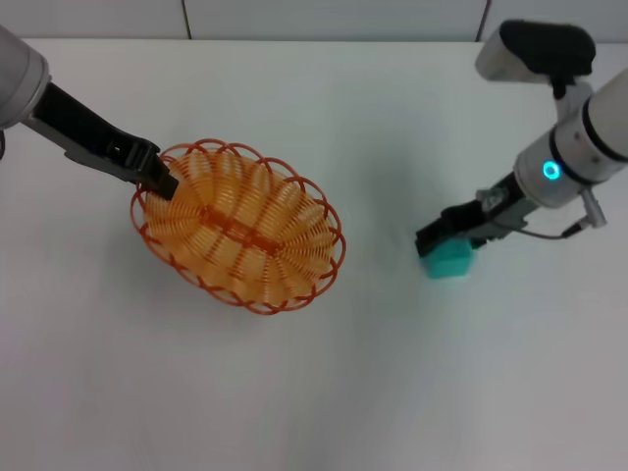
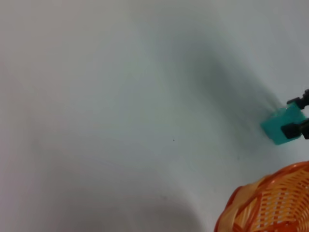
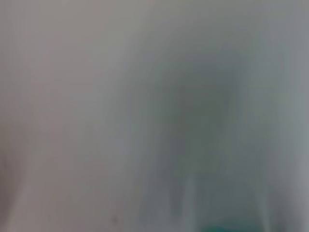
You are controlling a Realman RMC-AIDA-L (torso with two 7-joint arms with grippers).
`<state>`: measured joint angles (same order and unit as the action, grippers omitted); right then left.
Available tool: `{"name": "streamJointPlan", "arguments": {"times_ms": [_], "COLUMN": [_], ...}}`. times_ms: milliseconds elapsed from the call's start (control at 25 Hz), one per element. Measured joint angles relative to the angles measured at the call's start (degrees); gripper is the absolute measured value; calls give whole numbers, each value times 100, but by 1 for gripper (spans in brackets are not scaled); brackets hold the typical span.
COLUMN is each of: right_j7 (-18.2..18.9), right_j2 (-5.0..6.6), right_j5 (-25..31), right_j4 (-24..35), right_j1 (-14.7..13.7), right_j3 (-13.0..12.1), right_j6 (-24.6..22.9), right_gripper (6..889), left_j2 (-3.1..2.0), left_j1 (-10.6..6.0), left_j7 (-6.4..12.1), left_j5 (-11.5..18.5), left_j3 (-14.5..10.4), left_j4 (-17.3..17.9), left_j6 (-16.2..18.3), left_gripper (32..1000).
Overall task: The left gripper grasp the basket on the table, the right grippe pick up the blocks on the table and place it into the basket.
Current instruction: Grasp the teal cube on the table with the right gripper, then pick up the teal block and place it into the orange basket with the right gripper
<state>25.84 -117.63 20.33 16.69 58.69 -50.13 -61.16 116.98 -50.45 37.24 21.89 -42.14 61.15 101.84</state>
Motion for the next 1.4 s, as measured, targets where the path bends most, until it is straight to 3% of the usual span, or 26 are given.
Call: {"name": "streamJointPlan", "arguments": {"times_ms": [640,840,1040,1400], "right_j7": [28,134,345,373], "right_j2": [4,4,18,40], "right_j5": [30,44,233,304], "right_j4": [40,46,55,192], "right_j1": [-10,-28,-110,-144], "right_j3": [4,58,101,107], "right_j6": [-51,-62,-86,-194], "right_gripper": [775,563,562,557], "left_j2": [0,0,-6,-28], "left_j1": [45,69,80,113], "left_j7": [26,48,56,64], "left_j5": [-1,-1,-1,-1], "left_j3": [23,33,31,31], "left_j4": [-42,-42,-149,-192], "left_j6": [-16,-29,-75,-95], "left_gripper": [93,93,93,93]}}
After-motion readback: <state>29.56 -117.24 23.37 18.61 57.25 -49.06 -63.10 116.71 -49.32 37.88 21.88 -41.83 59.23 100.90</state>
